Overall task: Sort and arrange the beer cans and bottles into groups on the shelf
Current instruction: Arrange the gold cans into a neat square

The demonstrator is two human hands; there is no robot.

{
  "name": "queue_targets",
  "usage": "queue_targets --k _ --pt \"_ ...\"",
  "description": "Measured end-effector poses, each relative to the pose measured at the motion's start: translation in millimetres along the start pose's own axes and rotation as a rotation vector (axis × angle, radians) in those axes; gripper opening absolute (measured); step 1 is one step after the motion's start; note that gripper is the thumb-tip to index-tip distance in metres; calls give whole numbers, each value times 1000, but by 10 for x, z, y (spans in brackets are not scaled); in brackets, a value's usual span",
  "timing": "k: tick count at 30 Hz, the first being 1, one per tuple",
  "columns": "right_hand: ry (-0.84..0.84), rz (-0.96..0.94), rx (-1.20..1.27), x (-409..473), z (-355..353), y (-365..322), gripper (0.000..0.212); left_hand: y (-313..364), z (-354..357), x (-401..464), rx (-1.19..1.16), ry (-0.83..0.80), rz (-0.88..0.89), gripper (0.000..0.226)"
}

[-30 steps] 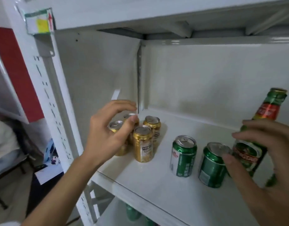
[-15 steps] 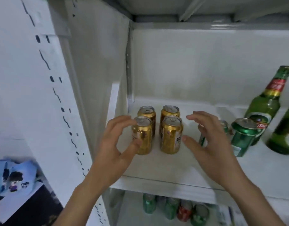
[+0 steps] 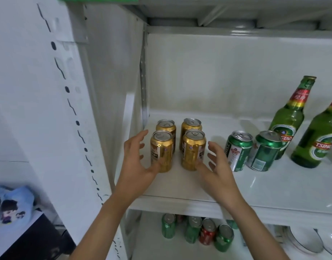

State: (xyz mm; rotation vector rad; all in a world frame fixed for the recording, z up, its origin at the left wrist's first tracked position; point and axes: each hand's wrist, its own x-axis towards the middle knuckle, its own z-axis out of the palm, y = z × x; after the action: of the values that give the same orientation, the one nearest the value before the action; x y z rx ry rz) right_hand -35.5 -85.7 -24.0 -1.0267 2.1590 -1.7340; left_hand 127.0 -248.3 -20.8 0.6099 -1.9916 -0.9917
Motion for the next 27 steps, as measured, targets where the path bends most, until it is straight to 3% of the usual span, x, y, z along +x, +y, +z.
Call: queue_targets --k 6,15,19,27 --pt "-55 -7 49 67 89 35 67 -78 131 33 -131 -154 -160 107" --pt "83 -21 -53 81 69 185 54 -88 159 50 57 -52 -146 91" --pt "94 -42 -122 98 84 251 54 -73 174 64 -14 -81 -198 79" --pt "58 -18 -33 40 96 223 55 -67 190 3 -8 -103 -174 83"
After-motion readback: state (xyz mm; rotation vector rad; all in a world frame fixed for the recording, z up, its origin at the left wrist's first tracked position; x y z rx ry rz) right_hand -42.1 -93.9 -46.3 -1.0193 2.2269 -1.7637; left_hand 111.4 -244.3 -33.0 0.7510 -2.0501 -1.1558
